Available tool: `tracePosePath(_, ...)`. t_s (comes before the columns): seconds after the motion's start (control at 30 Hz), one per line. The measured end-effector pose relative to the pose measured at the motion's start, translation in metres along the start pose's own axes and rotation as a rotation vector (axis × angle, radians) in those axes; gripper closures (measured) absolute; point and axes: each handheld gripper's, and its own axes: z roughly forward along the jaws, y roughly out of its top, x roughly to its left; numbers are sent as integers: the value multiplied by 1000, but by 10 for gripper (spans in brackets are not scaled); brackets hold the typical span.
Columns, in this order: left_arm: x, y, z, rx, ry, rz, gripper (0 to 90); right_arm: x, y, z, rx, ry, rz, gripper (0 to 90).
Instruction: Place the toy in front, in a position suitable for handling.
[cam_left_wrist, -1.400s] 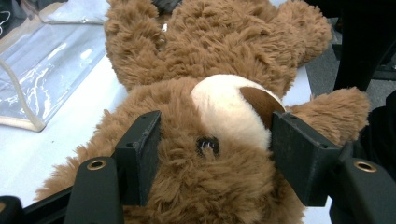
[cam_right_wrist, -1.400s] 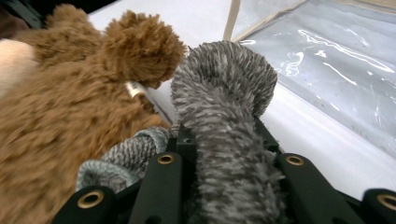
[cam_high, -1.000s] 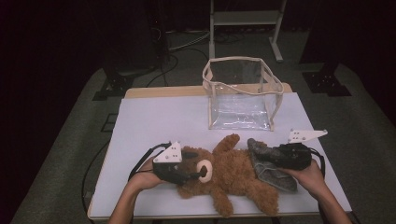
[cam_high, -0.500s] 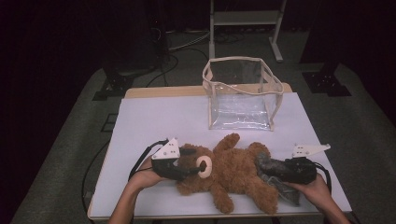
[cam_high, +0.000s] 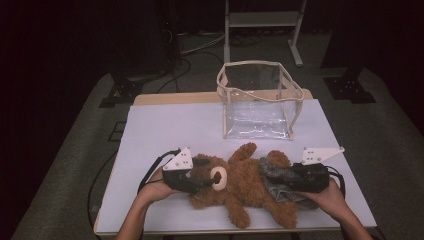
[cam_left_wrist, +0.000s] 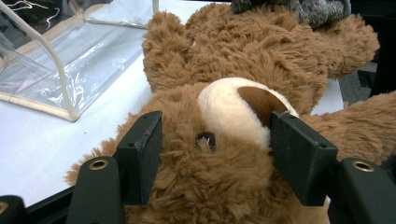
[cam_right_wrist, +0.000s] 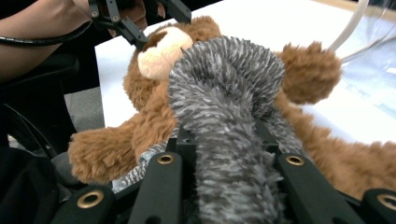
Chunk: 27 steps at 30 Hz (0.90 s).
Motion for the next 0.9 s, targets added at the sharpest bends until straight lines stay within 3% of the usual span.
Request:
tracePosePath(0.2,0,0,0,-2,-3,-6,361,-3,-24,-11,45,-52,34,711)
tracePosePath(0.33,0,0,2,-5,-11,-12,361,-4,-33,-19,51,-61,58,710)
tracePosePath(0.53,0,0,3,-7,-11,-12,350,6,-11,-15,35,-40,-4,710)
tracePosePath(0.9,-3,1,4,7,-33,8,350,21,36,32,58,1,-144,711)
